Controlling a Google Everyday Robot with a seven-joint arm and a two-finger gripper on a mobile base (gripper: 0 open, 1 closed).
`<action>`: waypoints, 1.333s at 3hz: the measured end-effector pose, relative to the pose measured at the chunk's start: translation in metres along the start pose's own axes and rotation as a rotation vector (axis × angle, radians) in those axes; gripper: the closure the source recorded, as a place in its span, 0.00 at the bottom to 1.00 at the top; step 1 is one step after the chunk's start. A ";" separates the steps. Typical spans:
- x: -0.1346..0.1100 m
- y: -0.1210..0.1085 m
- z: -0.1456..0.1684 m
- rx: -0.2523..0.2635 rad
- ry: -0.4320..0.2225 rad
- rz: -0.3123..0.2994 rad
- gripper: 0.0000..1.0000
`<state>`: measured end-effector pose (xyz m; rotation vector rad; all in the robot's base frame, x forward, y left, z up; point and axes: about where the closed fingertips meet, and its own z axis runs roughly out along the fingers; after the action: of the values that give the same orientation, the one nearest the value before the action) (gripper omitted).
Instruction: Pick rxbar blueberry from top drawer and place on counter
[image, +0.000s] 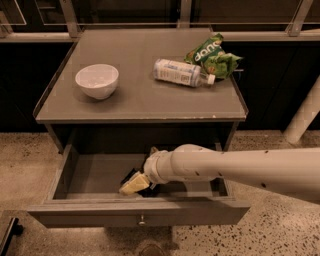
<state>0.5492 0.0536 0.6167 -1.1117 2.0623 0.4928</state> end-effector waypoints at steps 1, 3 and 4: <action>-0.001 0.022 0.014 -0.045 0.011 -0.011 0.00; 0.014 0.026 0.021 0.030 0.034 -0.003 0.00; 0.024 0.019 0.020 0.071 0.047 0.003 0.14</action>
Offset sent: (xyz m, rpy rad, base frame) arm -0.0217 0.0259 -0.0263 -0.0410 -0.0186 -0.0338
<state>0.5330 0.0637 0.5853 -1.0886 2.1053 0.3956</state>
